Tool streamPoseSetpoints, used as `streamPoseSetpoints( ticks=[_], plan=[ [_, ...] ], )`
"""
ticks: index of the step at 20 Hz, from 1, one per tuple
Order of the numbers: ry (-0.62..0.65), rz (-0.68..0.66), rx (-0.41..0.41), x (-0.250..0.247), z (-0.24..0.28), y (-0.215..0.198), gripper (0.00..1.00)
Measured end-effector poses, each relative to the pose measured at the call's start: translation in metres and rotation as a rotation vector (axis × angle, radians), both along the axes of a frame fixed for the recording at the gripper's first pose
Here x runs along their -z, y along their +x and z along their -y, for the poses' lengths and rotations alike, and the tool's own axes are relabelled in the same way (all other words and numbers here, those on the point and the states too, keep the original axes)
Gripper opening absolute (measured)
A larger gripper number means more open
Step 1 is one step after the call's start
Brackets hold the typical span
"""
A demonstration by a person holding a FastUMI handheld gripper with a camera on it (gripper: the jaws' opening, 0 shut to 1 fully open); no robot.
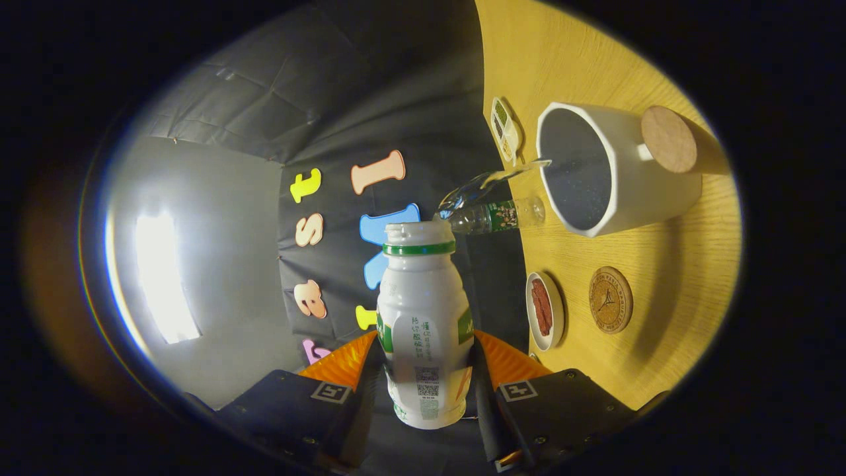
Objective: Take the bottle from table, then pour the juice into the cup, finally place the bottle on the coaster
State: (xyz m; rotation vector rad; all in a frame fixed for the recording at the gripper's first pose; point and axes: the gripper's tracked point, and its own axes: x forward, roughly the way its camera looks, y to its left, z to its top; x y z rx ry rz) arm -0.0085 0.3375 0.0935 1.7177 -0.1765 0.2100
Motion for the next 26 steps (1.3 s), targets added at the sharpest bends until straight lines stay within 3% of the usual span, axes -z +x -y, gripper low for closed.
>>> streamPoseSetpoints(
  ticks=[26],
  plan=[
    [0.041, 0.028, -0.023, -0.0038, -0.0014, -0.0021, 0.66]
  ],
)
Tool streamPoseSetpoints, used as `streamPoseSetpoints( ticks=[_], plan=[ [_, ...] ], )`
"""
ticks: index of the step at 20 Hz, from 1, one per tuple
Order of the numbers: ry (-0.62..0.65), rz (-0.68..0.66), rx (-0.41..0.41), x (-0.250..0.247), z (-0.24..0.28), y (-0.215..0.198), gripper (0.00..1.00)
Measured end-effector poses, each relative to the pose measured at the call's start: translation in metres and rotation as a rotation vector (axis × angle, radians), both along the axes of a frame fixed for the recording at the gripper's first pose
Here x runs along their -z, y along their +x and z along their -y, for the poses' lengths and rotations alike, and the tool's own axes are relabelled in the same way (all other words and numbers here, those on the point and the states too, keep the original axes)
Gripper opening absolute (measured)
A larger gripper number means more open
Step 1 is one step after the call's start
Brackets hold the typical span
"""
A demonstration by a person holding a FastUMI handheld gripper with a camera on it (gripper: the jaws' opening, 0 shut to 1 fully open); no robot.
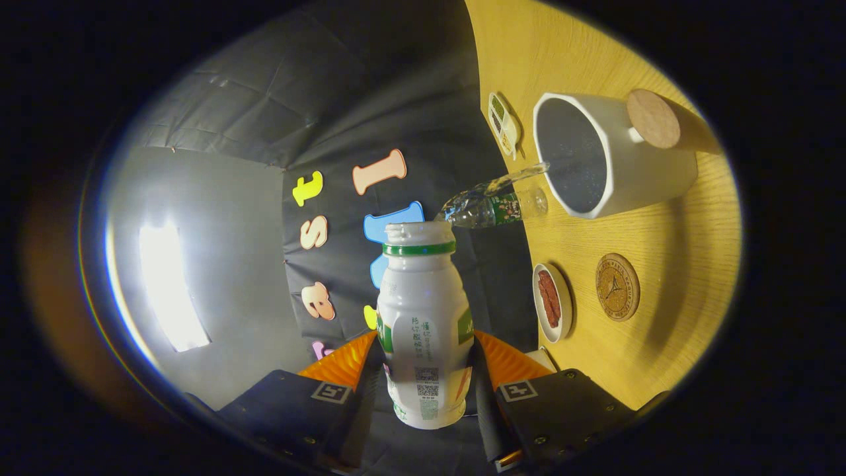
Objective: Take the bottle from table, then pour the juice into the cup, finally place the bottle on the coaster
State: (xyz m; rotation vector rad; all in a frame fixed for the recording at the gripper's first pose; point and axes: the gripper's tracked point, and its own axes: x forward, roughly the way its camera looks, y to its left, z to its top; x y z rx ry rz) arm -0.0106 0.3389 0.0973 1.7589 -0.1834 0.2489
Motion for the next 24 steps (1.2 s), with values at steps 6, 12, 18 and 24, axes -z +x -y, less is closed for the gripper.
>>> streamPoseSetpoints(
  ticks=[6, 12, 18, 24],
  plan=[
    [0.022, 0.005, -0.002, -0.0008, 0.0014, -0.0003, 0.67],
    [0.037, 0.008, -0.006, -0.0013, 0.0013, -0.0012, 0.66],
    [0.049, 0.010, -0.002, -0.0015, 0.0022, -0.0010, 0.66],
    [0.062, 0.009, 0.001, -0.0024, 0.0022, -0.0017, 0.66]
  ],
)
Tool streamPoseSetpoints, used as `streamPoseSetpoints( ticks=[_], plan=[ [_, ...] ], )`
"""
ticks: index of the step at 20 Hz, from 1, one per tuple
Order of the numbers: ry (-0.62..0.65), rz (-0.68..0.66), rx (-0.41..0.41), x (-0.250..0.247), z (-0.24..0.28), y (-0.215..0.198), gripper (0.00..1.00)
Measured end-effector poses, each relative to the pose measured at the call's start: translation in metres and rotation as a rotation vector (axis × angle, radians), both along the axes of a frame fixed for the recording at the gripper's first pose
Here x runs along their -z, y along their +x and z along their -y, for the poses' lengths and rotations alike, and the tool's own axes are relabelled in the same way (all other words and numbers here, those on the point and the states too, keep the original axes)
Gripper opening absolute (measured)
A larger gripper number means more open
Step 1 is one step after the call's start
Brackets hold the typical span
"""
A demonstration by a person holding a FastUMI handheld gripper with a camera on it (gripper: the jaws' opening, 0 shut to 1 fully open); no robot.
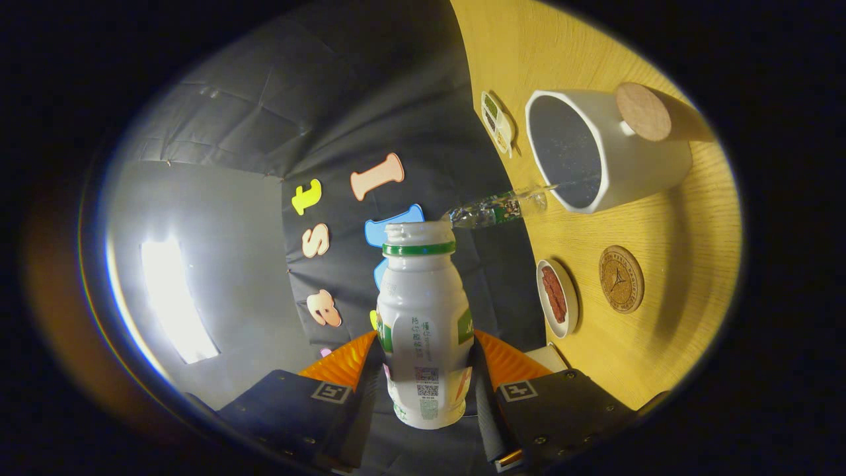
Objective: Take the bottle from table, then pour the juice into the cup, finally place the bottle on the coaster
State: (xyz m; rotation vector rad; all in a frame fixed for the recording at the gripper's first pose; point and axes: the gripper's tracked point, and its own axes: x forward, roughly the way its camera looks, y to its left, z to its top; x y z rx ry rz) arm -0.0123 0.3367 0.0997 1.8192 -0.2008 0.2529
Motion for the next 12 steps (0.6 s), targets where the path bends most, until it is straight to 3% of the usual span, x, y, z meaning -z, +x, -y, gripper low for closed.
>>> streamPoseSetpoints(
  ticks=[12],
  plan=[
    [0.034, -0.003, 0.005, -0.0017, 0.0007, -0.0005, 0.66]
  ],
)
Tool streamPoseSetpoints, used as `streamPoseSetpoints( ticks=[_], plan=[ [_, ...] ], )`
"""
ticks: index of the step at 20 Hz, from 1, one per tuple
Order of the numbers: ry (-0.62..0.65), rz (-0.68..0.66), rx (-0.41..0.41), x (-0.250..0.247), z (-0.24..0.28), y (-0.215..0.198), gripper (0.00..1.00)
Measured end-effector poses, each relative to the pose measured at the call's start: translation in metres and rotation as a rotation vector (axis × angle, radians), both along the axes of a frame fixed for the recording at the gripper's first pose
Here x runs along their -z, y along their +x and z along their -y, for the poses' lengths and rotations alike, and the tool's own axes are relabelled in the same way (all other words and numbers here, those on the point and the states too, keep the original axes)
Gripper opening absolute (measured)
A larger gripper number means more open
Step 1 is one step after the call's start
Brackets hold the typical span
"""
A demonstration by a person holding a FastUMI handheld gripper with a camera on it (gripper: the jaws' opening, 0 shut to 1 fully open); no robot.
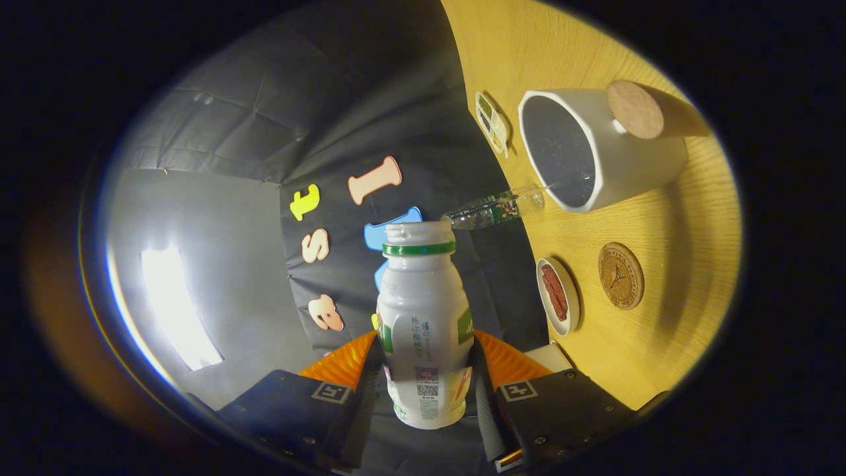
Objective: Take the bottle from table, then pour the juice into the cup, finally place the bottle on the coaster
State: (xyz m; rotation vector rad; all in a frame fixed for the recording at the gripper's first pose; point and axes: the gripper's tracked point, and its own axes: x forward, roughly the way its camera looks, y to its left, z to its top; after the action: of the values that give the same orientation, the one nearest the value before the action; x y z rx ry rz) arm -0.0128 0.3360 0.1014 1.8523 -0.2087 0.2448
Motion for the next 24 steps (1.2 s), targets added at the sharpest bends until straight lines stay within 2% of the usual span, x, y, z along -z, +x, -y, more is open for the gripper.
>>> streamPoseSetpoints(
  ticks=[24],
  plan=[
    [0.090, -0.011, 0.016, -0.011, 0.016, -0.001, 0.66]
  ],
)
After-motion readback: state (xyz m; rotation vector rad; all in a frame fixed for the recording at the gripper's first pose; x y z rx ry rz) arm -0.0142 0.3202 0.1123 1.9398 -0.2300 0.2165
